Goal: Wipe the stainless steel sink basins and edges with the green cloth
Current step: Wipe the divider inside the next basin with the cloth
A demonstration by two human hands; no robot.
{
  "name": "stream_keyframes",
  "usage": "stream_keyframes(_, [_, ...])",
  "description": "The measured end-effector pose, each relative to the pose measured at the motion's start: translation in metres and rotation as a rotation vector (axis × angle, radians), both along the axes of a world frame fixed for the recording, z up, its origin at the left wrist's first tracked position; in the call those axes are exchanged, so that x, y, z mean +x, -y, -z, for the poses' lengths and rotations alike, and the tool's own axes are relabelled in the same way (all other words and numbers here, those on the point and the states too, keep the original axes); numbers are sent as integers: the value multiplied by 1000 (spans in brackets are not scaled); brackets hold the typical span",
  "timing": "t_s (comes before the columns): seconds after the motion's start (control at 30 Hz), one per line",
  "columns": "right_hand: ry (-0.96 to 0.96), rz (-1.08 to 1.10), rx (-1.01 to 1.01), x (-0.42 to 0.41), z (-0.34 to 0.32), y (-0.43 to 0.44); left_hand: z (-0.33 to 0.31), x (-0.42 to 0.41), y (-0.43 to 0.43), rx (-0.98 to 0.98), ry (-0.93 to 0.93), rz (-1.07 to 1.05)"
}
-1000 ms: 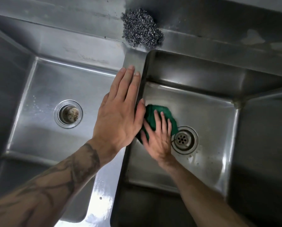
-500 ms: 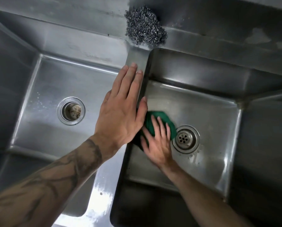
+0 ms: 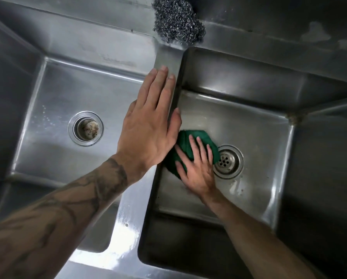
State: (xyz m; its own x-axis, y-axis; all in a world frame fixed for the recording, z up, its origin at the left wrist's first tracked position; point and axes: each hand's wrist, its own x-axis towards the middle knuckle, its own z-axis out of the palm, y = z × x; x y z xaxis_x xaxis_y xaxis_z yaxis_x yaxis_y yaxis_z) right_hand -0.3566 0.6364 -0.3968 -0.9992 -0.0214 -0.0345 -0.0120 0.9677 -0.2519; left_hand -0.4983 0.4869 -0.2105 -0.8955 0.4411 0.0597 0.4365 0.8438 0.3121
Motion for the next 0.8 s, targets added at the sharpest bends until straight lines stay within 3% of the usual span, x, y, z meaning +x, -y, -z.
stream_keyframes(0.1, [47,-72,0,21,-1,-17,-1,0,-1,18,-24,0])
stream_keyframes(0.27, [5,225,20,-44,4,-4,1,-1,0,7,-29,-1])
stream_keyframes(0.37, [40,289,17,-59,2,10,3,0,2,-24,-28,9])
stream_keyframes(0.6, [85,-63,10,39,-3,-2,-3,2,-1,-5,-26,-25])
stream_keyframes(0.8, [64,254,4,-43,3,10,-2,2,-1,-12,-21,-12])
